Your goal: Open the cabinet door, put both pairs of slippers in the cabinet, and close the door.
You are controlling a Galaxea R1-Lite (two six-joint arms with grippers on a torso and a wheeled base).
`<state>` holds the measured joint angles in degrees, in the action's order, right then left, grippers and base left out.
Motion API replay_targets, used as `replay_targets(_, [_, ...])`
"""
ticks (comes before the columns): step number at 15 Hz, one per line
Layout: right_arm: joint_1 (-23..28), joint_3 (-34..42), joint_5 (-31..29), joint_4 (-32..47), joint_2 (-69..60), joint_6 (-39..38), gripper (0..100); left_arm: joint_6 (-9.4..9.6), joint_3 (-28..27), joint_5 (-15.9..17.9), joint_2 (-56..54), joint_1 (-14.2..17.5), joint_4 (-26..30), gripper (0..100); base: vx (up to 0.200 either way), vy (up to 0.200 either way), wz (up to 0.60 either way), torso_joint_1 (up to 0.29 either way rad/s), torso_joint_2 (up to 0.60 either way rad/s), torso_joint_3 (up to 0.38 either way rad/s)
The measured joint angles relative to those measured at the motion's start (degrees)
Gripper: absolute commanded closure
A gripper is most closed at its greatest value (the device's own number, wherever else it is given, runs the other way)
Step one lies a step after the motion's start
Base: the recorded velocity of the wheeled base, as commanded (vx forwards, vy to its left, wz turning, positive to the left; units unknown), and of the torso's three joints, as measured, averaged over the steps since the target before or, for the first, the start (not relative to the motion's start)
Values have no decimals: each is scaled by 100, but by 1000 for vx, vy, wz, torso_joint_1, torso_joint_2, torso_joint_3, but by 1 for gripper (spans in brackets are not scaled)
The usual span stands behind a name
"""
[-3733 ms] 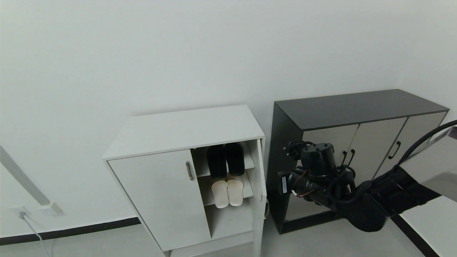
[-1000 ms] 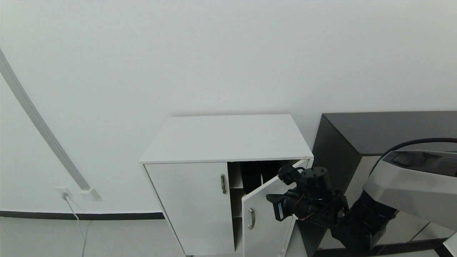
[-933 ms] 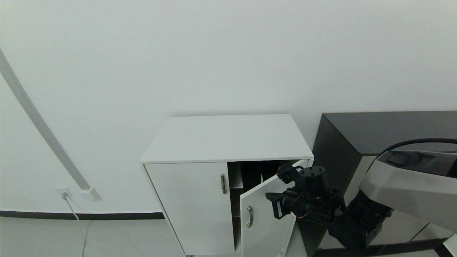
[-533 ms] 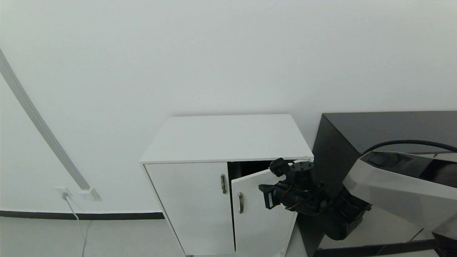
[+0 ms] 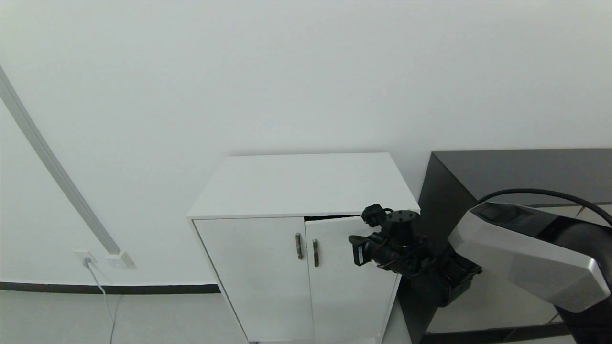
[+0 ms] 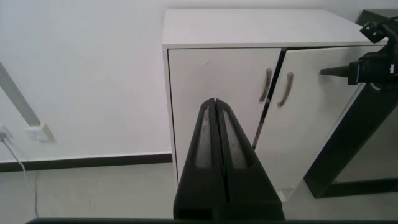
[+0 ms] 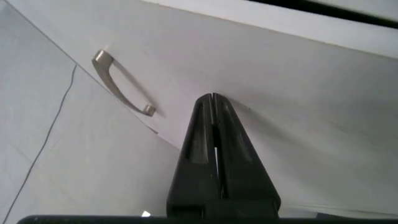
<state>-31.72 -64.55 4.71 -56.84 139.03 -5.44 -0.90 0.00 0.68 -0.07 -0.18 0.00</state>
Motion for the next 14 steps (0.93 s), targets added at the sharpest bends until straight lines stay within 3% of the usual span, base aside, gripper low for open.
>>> replay_targets(14, [90,-295,2,0,135,9,100,-5,0,0,0,0,0,100,0,0,0,0,0,0])
